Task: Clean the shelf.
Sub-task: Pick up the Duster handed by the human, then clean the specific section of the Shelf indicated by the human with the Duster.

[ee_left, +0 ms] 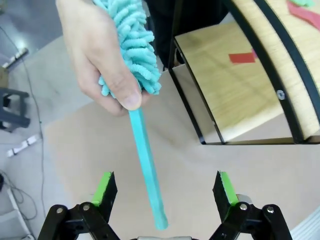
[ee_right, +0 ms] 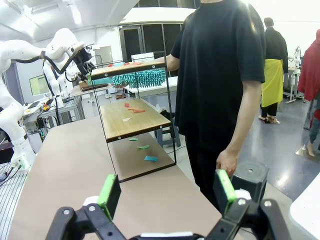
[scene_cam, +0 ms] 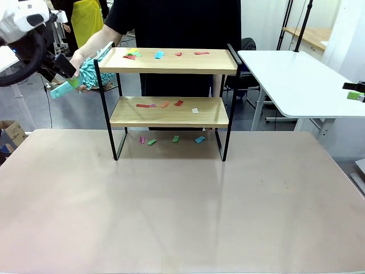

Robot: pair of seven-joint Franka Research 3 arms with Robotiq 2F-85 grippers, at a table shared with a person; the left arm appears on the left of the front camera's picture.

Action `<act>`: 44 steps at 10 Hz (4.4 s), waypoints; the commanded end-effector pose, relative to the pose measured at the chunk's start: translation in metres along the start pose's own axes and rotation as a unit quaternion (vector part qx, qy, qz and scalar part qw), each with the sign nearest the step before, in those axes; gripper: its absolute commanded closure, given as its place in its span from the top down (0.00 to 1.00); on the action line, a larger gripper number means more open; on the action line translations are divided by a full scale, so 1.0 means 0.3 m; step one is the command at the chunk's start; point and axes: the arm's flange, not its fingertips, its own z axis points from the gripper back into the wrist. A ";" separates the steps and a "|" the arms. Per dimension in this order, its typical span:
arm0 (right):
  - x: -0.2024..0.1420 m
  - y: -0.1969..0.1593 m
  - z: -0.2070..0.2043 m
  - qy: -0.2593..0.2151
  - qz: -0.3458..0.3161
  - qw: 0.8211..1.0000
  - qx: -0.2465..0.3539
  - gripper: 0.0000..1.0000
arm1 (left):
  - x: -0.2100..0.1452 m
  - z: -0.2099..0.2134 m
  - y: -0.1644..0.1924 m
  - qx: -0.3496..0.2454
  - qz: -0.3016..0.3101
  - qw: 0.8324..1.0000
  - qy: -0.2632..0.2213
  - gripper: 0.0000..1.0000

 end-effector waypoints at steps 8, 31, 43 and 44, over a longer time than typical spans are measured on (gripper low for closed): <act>0.012 0.001 -0.007 -0.001 0.003 1.000 0.001 1.00 | -0.081 -0.051 -0.013 0.052 0.044 0.997 -0.039 0.41; 0.012 0.001 -0.007 -0.001 0.003 1.000 0.001 1.00 | -0.096 -0.052 0.011 0.058 0.091 0.994 -0.014 0.00; 0.012 0.001 -0.007 -0.001 0.003 1.000 0.001 1.00 | -0.215 0.536 0.286 -0.035 -0.325 0.929 0.175 0.13; 0.012 0.001 -0.007 -0.001 0.003 1.000 0.001 1.00 | -0.239 0.557 0.279 -0.038 -0.372 0.904 0.206 0.13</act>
